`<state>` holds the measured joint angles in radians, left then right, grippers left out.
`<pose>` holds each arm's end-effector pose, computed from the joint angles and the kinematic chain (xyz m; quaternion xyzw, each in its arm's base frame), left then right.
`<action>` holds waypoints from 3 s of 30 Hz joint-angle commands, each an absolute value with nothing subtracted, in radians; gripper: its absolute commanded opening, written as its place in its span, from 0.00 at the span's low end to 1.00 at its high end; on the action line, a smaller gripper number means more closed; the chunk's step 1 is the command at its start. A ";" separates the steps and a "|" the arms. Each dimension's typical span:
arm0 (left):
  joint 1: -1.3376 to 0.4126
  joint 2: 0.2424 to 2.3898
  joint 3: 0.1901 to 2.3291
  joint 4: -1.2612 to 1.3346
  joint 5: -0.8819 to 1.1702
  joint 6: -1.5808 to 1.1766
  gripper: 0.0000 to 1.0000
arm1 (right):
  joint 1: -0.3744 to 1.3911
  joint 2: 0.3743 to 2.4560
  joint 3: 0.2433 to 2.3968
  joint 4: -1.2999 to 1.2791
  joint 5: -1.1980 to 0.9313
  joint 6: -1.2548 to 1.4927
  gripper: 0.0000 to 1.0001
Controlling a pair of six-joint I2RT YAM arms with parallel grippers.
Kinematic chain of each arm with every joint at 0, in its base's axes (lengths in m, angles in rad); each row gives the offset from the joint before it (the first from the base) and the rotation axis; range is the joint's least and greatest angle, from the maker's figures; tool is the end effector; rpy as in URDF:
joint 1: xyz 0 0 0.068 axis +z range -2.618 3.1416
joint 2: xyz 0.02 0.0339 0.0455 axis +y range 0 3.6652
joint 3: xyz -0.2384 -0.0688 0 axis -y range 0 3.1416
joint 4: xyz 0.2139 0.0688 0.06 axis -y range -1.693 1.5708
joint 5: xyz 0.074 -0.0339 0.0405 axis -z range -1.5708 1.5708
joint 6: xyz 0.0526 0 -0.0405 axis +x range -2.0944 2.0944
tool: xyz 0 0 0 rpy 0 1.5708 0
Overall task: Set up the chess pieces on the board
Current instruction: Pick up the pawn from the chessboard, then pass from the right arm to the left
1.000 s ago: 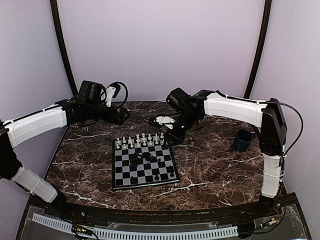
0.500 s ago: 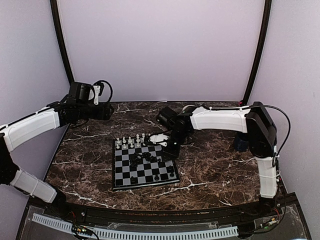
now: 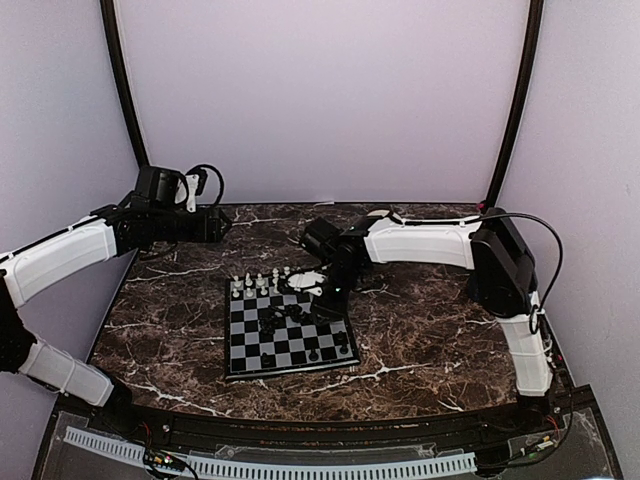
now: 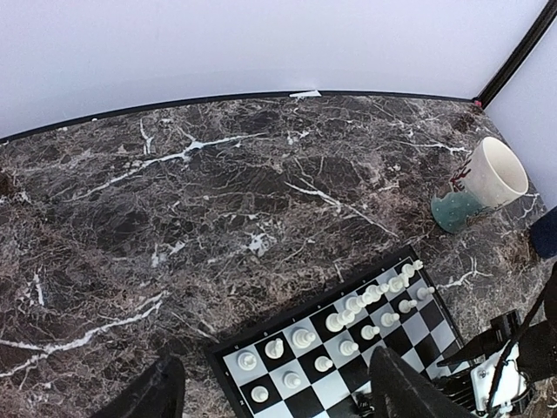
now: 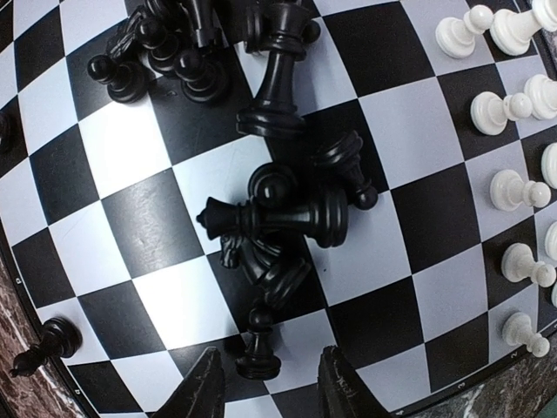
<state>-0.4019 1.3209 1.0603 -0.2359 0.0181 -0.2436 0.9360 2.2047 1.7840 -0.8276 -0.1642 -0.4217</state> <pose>0.2706 -0.1161 0.2871 0.0725 0.8561 -0.1697 0.4828 0.2426 0.3440 0.1536 -0.6279 0.7573 0.1190 0.1342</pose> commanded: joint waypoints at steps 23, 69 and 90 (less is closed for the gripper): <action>-0.402 1.245 0.983 -0.197 0.131 -0.341 0.73 | 0.938 2.126 1.739 -0.811 -0.217 -0.404 0.14; -0.569 1.717 0.784 0.857 0.807 -1.194 0.28 | 0.812 2.110 1.896 -0.747 -0.595 -0.248 0.17; -0.577 1.678 0.821 0.688 0.787 -1.025 0.07 | 0.811 2.039 1.825 -0.738 -0.547 -0.258 0.33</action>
<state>-0.5678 1.7332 0.7700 0.8055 0.7864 -1.1584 0.8062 2.1021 1.8652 -0.7528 -0.5781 -0.2508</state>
